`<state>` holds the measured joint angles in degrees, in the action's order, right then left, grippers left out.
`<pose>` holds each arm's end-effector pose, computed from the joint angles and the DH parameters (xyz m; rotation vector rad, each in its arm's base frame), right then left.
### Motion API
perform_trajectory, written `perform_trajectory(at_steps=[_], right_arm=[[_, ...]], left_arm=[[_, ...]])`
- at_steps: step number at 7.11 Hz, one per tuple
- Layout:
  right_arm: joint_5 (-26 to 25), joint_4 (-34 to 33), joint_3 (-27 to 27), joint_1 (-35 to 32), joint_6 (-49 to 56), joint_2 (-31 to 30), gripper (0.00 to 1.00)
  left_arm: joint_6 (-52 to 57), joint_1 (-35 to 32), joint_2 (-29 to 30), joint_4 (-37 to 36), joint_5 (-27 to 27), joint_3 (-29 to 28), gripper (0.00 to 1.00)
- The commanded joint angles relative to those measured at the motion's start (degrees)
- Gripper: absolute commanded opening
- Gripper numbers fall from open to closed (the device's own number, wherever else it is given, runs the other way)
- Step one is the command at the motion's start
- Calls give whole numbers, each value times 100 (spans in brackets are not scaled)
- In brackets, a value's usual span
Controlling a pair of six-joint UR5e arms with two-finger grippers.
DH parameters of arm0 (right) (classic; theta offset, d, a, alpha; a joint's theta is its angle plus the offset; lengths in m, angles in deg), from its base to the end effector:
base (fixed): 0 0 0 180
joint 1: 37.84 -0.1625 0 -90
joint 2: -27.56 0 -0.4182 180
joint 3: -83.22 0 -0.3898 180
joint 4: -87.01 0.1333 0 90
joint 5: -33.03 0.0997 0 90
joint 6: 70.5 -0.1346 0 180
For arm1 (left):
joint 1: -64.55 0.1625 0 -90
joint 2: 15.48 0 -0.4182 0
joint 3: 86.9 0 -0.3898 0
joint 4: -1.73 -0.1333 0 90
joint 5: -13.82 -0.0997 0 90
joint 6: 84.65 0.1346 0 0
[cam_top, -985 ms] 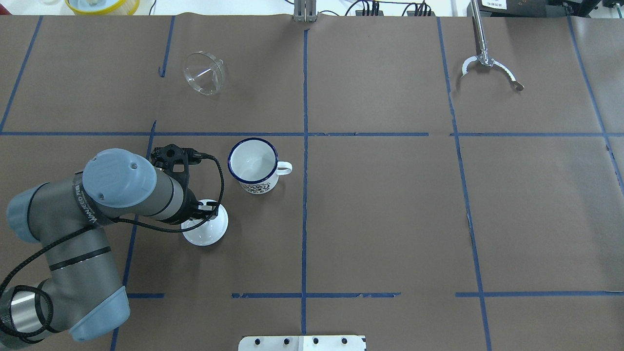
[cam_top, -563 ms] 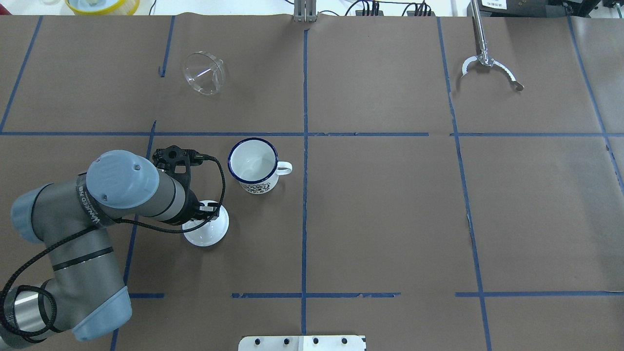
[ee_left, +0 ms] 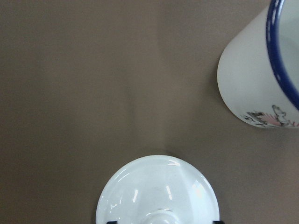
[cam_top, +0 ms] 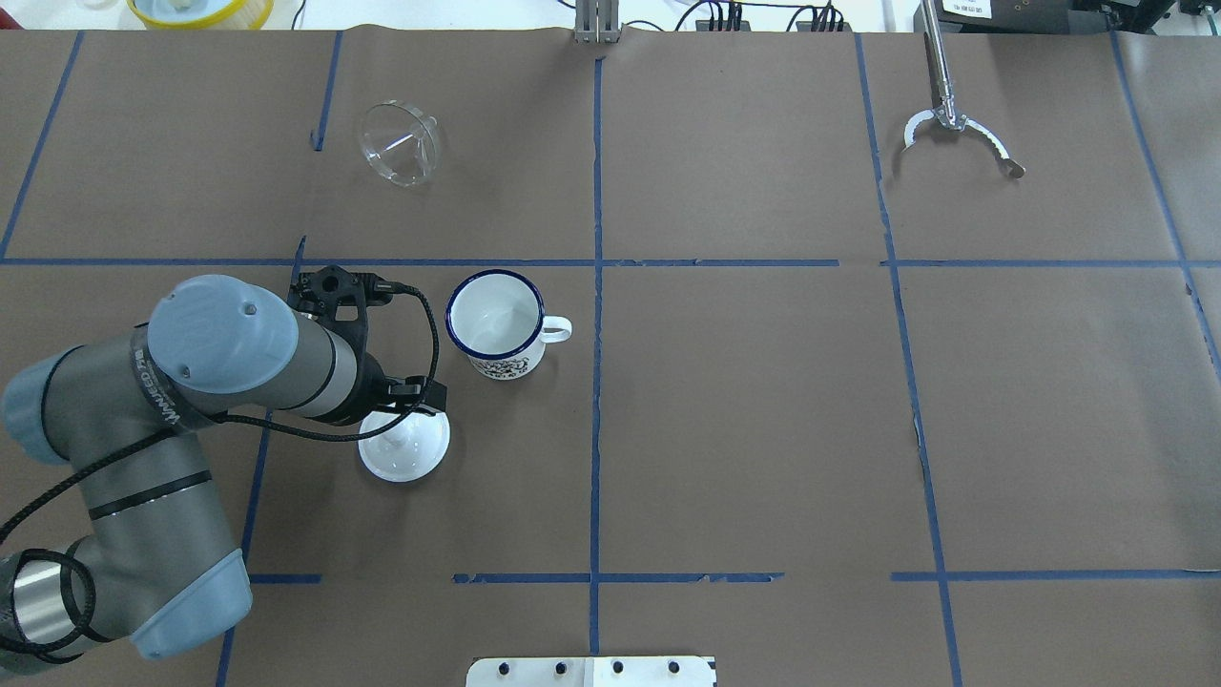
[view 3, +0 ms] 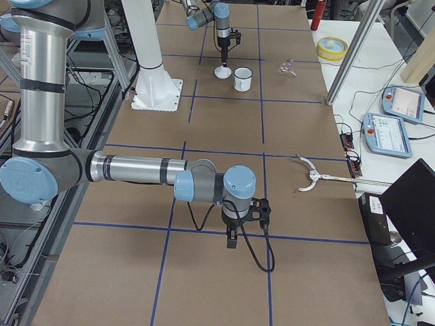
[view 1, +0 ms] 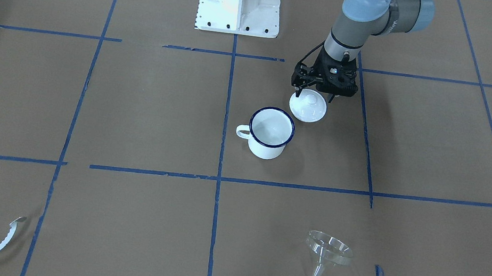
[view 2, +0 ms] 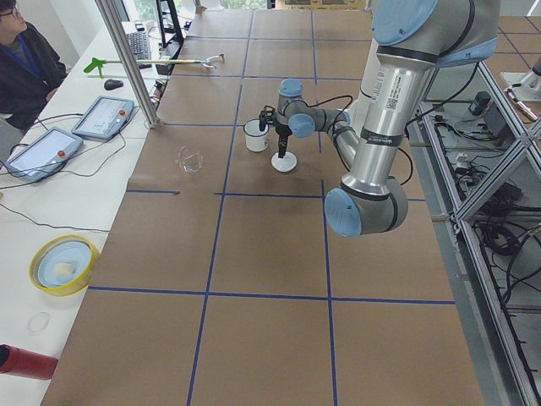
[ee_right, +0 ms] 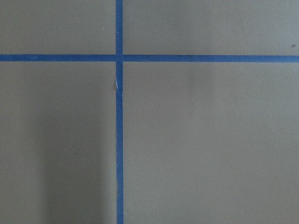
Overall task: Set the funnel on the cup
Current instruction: 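Move the left gripper to the clear glass funnel farther away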
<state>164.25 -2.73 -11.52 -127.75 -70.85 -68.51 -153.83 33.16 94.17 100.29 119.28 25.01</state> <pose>0.0439 -0.4433 0.6905 -0.0206 -0.7193 0.0111 0.4578 -0.3935 0.3044 0.1558 0.8912 -0.0537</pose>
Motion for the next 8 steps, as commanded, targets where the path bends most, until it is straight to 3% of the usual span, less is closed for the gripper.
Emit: perform_trajectory(at_steps=[1,2,3,4,6,8], right_arm=[[0,0,0,0,0,0,100],[0,0,0,0,0,0,100],[0,0,0,0,0,0,100],[0,0,0,0,0,0,100],[0,0,0,0,0,0,100],[0,0,0,0,0,0,100]], left_arm=[[-303,-927,336,41,-226,154,100],[-1263,-1070,347,520,-367,77,100],[-2108,-1167,347,1542,-595,-168,100],[-3074,-1168,355,2466,-832,-753,100],[-3967,-1186,399,3761,-1491,-1836,100],[-4707,-1265,1028,4188,-2104,-3098,96]])
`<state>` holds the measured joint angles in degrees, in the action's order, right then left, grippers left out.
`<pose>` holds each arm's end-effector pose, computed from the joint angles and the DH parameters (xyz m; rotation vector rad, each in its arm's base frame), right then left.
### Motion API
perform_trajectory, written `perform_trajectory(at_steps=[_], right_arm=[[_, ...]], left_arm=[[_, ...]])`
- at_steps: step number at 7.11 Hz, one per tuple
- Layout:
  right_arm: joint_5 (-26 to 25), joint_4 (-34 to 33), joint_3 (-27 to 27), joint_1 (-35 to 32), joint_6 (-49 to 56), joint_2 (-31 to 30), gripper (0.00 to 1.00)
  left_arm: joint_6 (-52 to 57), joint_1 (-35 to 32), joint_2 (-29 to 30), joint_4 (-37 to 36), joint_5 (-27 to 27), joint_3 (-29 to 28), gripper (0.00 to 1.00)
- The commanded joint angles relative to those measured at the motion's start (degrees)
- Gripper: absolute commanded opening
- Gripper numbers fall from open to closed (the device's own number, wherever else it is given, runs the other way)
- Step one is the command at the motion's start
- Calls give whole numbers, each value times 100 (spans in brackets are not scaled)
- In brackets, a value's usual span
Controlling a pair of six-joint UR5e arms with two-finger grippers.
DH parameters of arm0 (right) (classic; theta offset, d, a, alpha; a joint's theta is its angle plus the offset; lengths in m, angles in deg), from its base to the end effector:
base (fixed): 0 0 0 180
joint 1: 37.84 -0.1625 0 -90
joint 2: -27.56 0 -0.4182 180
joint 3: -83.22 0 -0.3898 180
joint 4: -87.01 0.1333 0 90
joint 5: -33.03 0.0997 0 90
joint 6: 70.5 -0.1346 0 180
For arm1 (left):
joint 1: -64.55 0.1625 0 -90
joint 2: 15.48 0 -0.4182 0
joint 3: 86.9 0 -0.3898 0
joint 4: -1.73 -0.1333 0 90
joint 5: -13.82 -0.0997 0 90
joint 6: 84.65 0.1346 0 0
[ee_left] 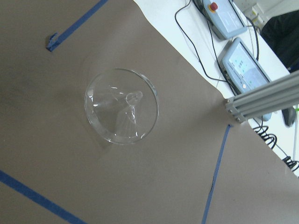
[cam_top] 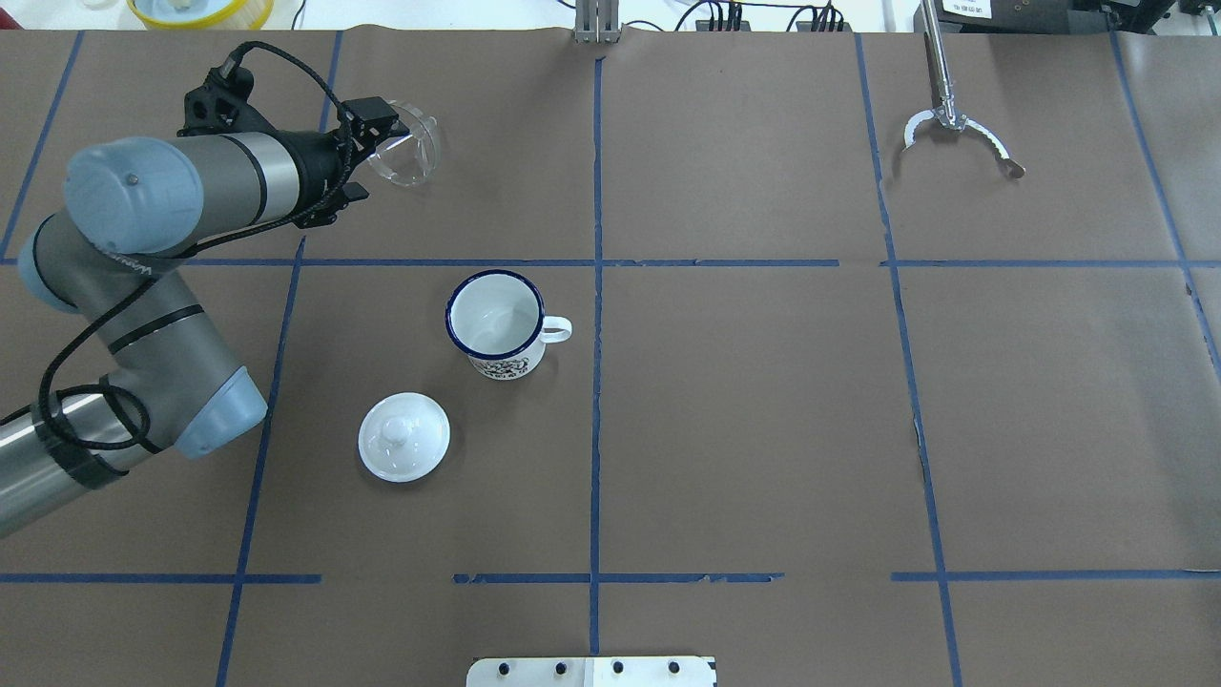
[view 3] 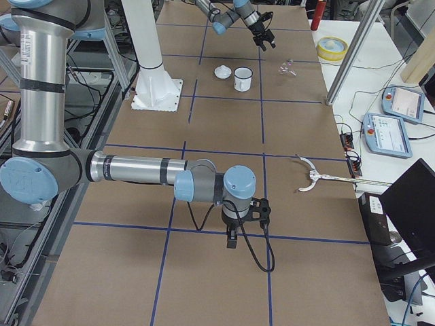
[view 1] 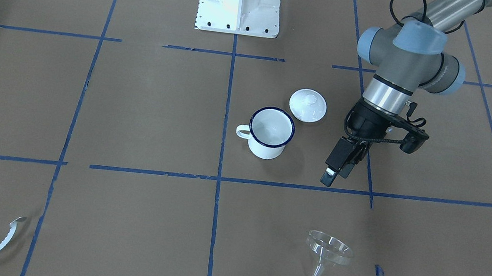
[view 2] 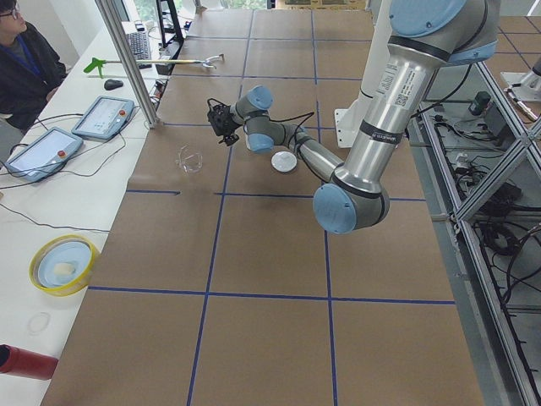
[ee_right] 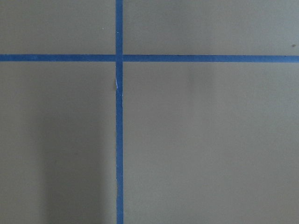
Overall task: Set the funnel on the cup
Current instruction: 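Move the left gripper to the clear glass funnel farther away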
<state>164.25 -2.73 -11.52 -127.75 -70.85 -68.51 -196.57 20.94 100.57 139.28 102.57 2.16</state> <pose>0.0439 -0.4433 0.6905 -0.0206 -0.7193 0.0111 0.4091 -0.5779 0.3177 0.2703 1.3056 -0.9933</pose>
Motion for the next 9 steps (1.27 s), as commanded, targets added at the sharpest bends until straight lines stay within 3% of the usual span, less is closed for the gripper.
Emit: perform_trajectory(at_steps=[1,4,6,8,9], right_arm=[[0,0,0,0,0,0,100],[0,0,0,0,0,0,100],[0,0,0,0,0,0,100],[0,0,0,0,0,0,100],[0,0,0,0,0,0,100]], left_arm=[[-514,-104,496,647,-507,-1272,93],[-1050,-131,1015,1282,-508,-2426,77],[-1139,-210,1182,1406,-490,-2691,67],[-1245,-236,1209,1459,-490,-2797,44],[-1245,-236,1235,1459,-490,-2815,42]])
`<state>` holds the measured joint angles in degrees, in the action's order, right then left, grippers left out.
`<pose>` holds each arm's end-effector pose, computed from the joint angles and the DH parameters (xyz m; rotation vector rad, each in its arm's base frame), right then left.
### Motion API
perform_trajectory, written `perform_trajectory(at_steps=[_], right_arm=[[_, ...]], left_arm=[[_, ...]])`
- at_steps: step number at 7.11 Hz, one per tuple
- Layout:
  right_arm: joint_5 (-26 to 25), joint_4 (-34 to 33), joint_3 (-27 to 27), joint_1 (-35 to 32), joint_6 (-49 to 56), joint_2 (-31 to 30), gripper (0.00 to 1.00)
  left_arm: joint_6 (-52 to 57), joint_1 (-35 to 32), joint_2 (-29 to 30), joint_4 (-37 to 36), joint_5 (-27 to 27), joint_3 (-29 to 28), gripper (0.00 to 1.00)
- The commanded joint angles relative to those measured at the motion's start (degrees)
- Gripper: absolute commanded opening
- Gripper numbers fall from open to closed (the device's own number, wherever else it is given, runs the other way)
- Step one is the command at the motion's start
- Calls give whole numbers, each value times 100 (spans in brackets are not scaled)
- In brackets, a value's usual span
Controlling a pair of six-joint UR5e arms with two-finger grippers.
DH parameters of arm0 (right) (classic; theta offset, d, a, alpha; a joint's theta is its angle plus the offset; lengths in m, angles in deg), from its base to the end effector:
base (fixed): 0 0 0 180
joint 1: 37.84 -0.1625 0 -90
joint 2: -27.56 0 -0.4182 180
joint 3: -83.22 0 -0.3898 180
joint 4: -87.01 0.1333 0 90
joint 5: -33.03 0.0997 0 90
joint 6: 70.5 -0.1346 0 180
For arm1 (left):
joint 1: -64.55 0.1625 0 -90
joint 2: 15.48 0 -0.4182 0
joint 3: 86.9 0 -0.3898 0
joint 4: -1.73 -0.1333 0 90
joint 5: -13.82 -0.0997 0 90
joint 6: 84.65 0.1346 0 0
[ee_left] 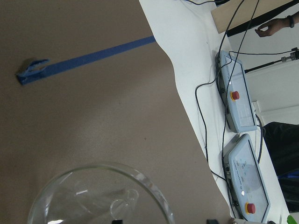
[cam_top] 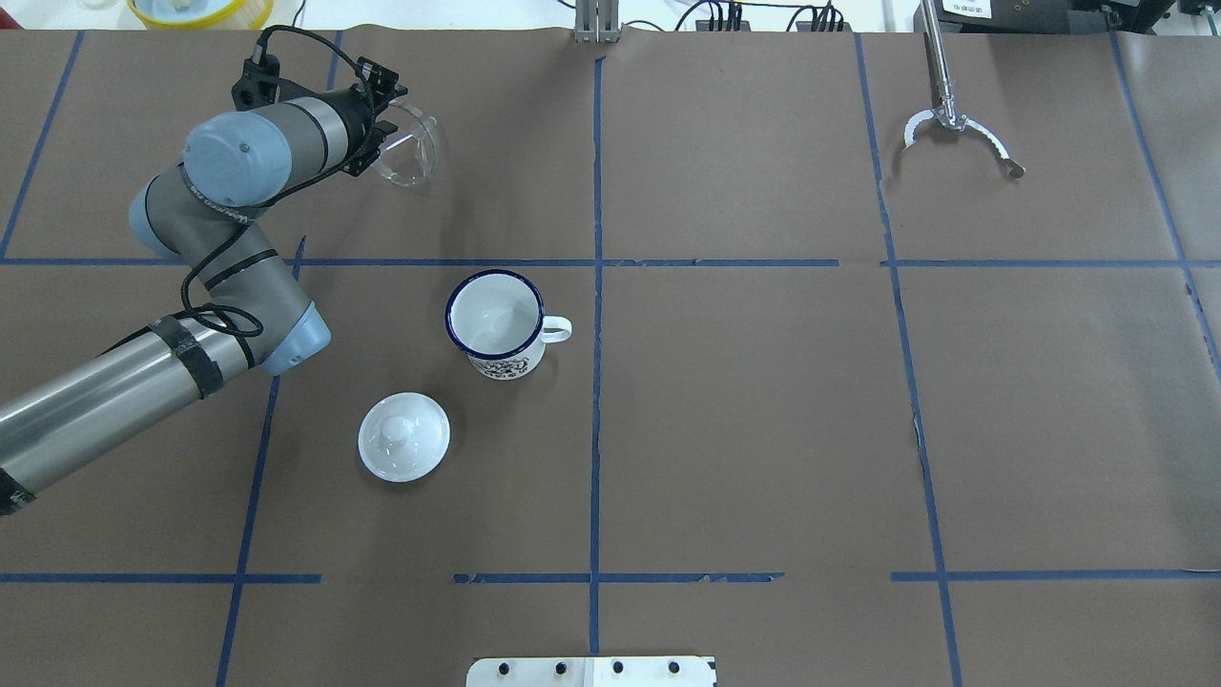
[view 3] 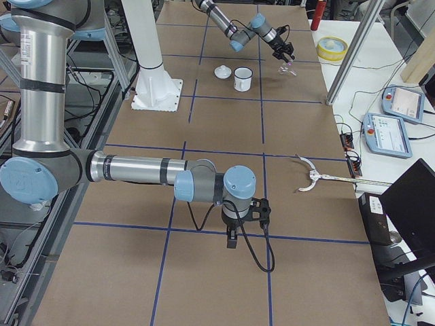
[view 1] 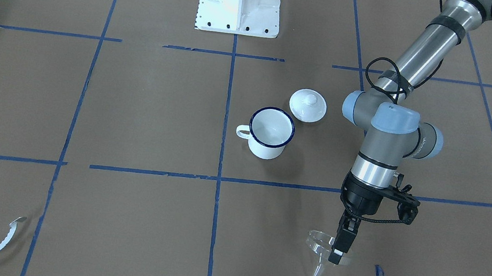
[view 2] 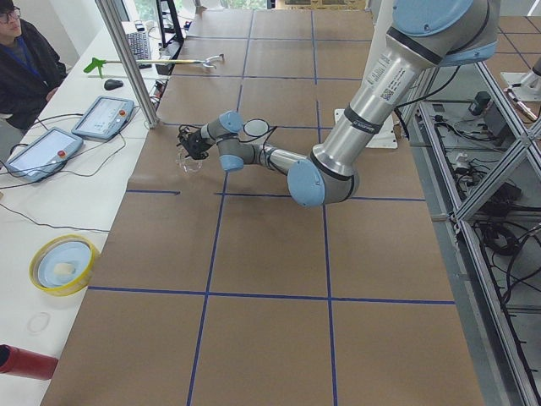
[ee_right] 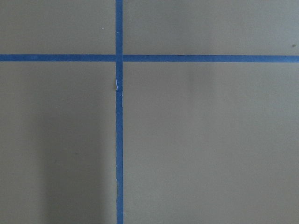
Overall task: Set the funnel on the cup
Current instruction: 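Grasp the clear glass funnel with the left gripper and lift it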
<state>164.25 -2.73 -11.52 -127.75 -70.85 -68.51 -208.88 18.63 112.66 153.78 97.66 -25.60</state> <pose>0.0439 -0.4433 0.6905 -0.0206 -0.7193 0.0111 0.4513 -0.6784 0.3754 0.2383 1.3350 -1.2653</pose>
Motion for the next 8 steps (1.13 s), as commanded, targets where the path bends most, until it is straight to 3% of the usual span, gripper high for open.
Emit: perform_trajectory(at_steps=[1,3,6,7,8], right_arm=[[0,0,0,0,0,0,100],[0,0,0,0,0,0,100],[0,0,0,0,0,0,100],[0,0,0,0,0,0,100],[0,0,0,0,0,0,100]], left_arm=[[-14,-5,44,9,1,-48,37],[-14,-5,53,9,0,-39,0],[521,-31,106,0,27,301,0],[862,-67,106,-87,36,773,0],[1205,-102,115,-758,340,1317,0]])
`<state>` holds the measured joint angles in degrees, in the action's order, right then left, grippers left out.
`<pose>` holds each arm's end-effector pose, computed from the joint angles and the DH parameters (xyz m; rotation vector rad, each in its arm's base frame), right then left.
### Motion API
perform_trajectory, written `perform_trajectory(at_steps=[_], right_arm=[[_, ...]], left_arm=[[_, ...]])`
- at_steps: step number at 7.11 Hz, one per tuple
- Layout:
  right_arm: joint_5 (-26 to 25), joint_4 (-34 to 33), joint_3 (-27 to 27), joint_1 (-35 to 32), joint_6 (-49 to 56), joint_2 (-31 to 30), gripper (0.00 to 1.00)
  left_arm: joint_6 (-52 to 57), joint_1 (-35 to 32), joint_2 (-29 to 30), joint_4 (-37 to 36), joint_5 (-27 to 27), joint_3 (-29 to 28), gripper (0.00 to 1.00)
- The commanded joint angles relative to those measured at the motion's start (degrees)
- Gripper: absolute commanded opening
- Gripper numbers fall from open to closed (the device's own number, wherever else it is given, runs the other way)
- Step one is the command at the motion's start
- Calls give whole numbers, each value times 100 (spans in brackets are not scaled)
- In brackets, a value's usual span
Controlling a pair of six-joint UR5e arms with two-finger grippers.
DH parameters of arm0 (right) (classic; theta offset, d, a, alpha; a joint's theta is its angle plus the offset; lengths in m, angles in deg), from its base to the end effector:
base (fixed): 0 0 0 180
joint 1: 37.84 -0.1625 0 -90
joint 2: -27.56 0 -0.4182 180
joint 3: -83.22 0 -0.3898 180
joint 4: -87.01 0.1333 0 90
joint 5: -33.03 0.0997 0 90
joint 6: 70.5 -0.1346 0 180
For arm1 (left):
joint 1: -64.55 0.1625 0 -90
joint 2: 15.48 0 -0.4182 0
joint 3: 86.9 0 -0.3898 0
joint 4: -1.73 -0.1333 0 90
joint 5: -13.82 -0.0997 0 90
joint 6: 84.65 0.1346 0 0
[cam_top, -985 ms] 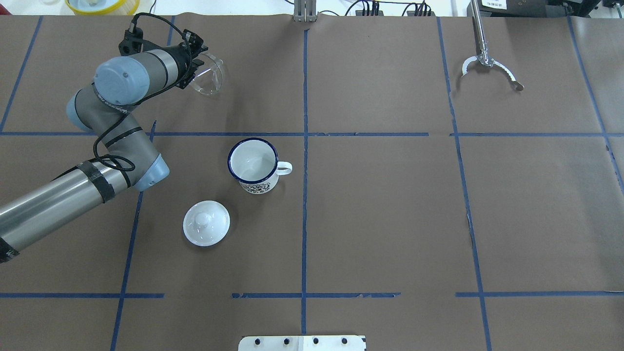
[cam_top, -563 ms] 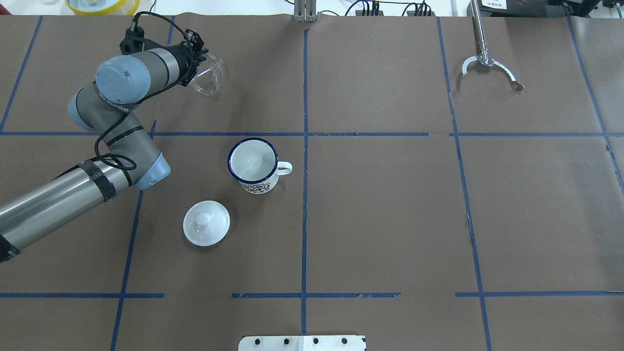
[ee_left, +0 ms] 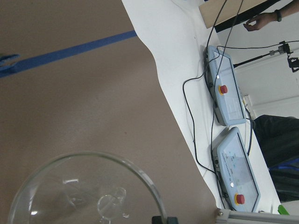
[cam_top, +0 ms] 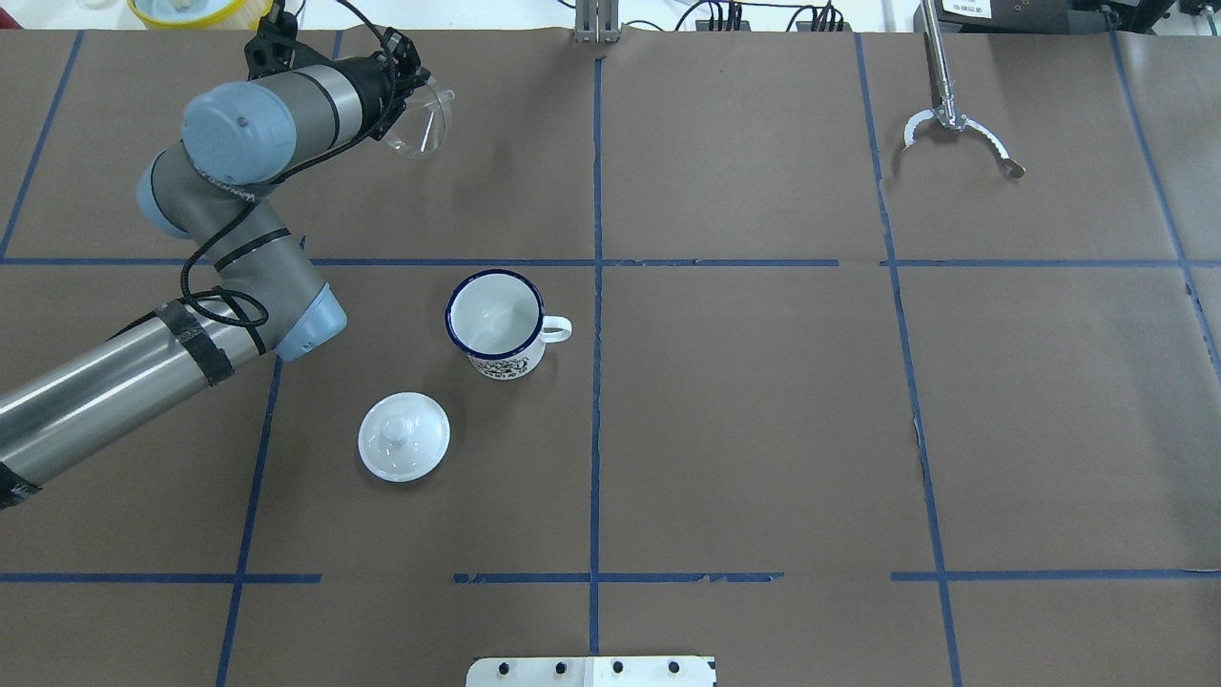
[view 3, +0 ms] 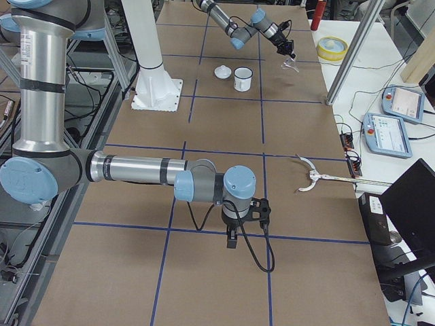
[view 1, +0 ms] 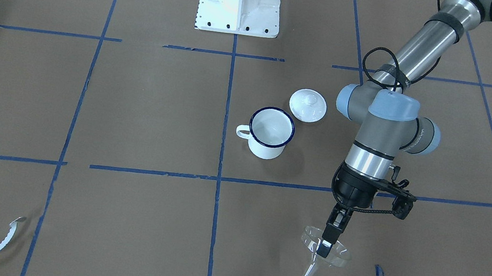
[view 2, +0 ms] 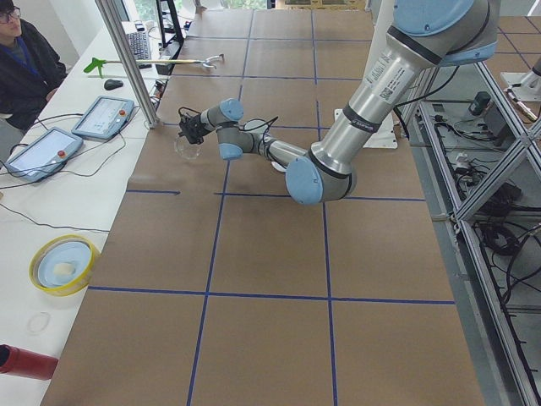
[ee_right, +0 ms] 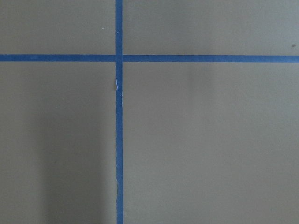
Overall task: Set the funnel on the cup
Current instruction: 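Grasp the clear glass funnel with the left gripper and lift it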
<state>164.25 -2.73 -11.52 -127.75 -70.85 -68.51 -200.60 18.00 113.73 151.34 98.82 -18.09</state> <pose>0.0439 -0.4433 0.6905 -0.0206 -0.7193 0.0111 0.4362 -0.6714 0.2973 0.3355 1.4075 -1.1129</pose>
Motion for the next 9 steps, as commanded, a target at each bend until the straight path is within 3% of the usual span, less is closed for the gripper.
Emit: perform_trajectory(at_steps=[1,4,5,7,9], right_arm=[[0,0,0,0,0,0,100],[0,0,0,0,0,0,100],[0,0,0,0,0,0,100],[0,0,0,0,0,0,100],[0,0,0,0,0,0,100]], left_arm=[[885,-82,17,-1512,776,1224,0],[2310,-65,271,-4912,1720,3254,0],[2453,-65,411,-5819,2044,3652,0],[2498,223,981,-7238,2275,3639,0],[2952,619,1080,-7384,2284,3045,0]])
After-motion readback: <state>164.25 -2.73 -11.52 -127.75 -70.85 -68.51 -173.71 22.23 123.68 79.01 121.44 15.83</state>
